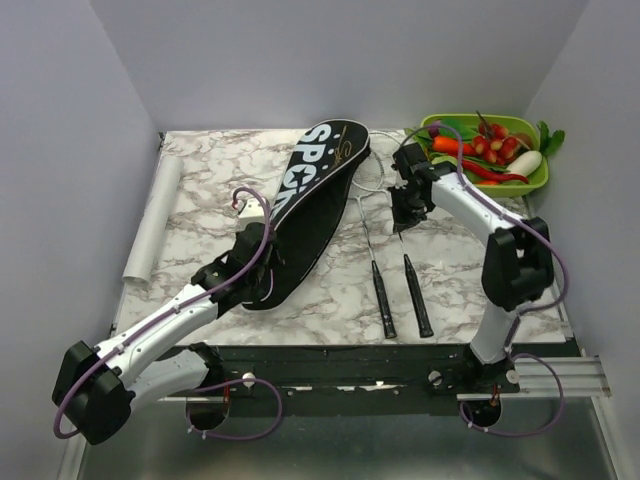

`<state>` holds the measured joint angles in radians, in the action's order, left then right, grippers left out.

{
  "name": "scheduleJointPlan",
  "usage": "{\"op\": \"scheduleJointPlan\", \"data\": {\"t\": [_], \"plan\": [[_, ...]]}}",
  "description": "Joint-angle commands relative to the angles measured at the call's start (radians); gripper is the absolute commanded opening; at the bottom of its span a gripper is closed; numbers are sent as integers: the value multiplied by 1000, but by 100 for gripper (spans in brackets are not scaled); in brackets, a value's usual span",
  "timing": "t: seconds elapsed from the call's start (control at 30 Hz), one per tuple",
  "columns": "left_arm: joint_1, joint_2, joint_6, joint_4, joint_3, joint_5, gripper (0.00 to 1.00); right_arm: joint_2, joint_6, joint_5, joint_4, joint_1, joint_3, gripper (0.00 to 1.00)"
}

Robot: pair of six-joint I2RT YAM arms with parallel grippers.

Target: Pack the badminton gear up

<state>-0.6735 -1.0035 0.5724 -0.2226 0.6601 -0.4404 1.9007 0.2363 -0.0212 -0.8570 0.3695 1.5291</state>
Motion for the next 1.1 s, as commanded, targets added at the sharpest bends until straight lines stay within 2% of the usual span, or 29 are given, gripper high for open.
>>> {"op": "scheduleJointPlan", "data": {"t": [0.0,0.23,0.4,0.6,0.8,1.07], "plan": [[6,45,11,-23,62,-26,0,-222,72,17,52,20,-170,1],[3,-9,30,-50,131,-27,0,-504,109,69,4,115,-427,1],[-14,-61,56,-31,168,-9,0,-779,173,83,-54,169,-570,1],[-113,-164,72,-15,236,-53,0,-960,224,26,-128,252,-682,1],[-204,-259,84,-30,291,-122,0,-1003,291,-23,-148,353,-681,1],[-219,-244,89,-17,265,-149,0,-980,348,-20,-142,433,-738,1]]}}
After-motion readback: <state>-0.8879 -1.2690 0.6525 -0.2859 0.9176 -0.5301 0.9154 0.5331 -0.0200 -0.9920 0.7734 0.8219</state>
